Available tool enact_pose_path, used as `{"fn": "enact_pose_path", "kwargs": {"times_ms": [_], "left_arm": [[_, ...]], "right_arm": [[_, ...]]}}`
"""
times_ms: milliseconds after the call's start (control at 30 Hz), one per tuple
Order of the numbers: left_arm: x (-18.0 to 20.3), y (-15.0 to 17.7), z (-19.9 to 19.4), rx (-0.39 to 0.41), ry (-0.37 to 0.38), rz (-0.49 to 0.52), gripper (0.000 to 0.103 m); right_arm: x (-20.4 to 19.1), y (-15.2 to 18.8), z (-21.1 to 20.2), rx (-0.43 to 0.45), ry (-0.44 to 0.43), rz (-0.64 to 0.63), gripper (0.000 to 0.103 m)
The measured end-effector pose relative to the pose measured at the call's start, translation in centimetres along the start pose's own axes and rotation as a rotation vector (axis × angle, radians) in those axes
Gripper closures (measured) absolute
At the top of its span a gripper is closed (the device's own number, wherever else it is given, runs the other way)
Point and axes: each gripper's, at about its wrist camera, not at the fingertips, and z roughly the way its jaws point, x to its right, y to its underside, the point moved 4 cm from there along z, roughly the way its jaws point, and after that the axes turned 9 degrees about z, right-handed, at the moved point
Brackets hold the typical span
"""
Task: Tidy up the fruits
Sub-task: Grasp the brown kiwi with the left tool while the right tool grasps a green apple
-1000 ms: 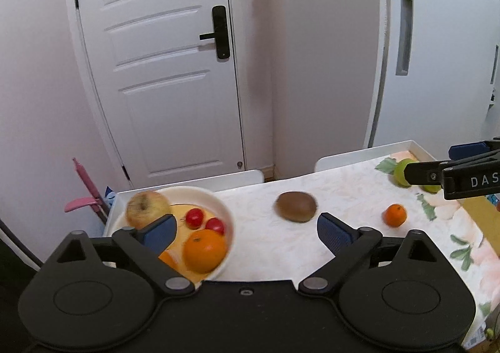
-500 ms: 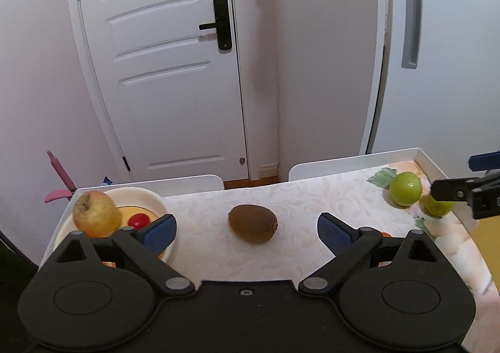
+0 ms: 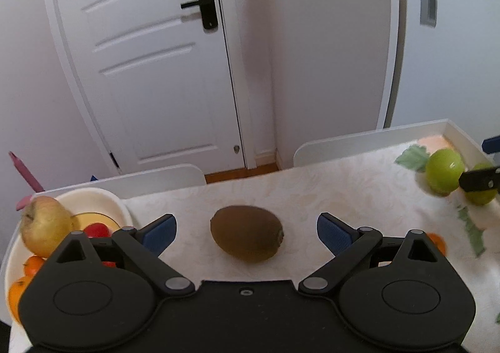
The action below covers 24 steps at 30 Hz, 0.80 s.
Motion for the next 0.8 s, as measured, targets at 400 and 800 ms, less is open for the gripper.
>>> {"fn": "enact_pose_path", "kwargs": {"times_ms": [400, 800], "left_arm": [[-0.6, 1.4, 3.9, -0.009, 0.072, 0.065, 0.011], [-0.4, 1.7, 4.5, -0.009, 0.112, 0.059, 0.034]], "right_arm": [[0.5, 0.3, 3.1, -0.034, -0.006, -0.011, 0.0], [0.4, 0.2, 4.4, -0.057, -0.002, -0.014, 0.012]]}}
